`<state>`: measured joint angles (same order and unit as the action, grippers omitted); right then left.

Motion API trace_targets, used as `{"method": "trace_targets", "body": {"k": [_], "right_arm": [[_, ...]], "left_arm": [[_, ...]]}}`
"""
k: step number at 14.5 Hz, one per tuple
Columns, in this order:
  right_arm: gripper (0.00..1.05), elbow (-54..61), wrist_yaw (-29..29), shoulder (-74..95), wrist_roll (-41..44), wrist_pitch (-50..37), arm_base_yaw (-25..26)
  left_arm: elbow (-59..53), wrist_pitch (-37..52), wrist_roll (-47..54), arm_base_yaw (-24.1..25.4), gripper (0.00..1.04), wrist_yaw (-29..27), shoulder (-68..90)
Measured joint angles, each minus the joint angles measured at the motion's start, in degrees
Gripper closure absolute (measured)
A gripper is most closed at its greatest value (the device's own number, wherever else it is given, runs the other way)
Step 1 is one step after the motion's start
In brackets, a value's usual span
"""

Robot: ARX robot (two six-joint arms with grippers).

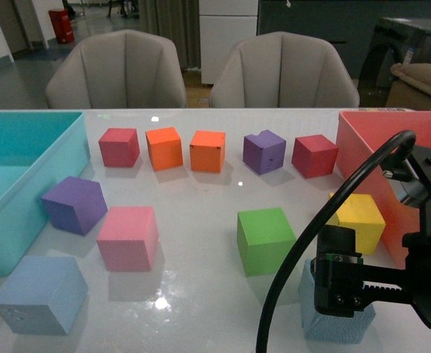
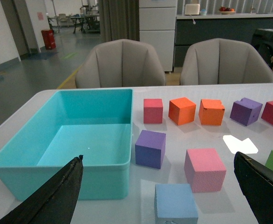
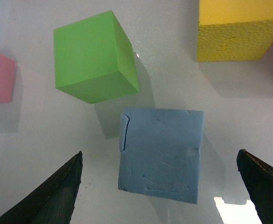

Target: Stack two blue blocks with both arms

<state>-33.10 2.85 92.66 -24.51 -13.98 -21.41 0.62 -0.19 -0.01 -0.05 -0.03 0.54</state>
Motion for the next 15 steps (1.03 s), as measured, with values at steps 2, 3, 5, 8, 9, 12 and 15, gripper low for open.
{"method": "trace_targets", "body": {"k": [2, 3, 5, 8, 9, 12, 15], "right_arm": [[0.06, -0.52, 0.09, 0.57, 0.00, 0.24, 0.00], [0.06, -0.79, 0.13, 1.03, 0.00, 0.22, 0.00], [0.06, -1.49, 0.15, 1.97, 0.00, 0.31, 0.02], [0.06, -2.25, 0.13, 3.10, 0.00, 0.28, 0.02], [0.06, -3.72, 0.15, 6.05, 0.00, -0.09, 0.04], [0.09, -4.66, -1.38, 18.62, -0.61, -7.93, 0.48], [0.59, 1.42, 2.58, -4.87, 4.68, -1.62, 0.70]], "left_arm": [[0.02, 0.00, 0.02, 0.00, 0.07, 0.00, 0.00], [0.00, 0.00, 0.02, 0.00, 0.07, 0.00, 0.00], [0.00, 0.00, 0.00, 0.00, 0.07, 0.00, 0.00], [0.00, 0.00, 0.02, 0.00, 0.07, 0.00, 0.00], [0.00, 0.00, 0.02, 0.00, 0.07, 0.00, 0.00], [0.00, 0.00, 0.00, 0.00, 0.07, 0.00, 0.00], [0.00, 0.00, 0.02, 0.00, 0.07, 0.00, 0.00]]}}
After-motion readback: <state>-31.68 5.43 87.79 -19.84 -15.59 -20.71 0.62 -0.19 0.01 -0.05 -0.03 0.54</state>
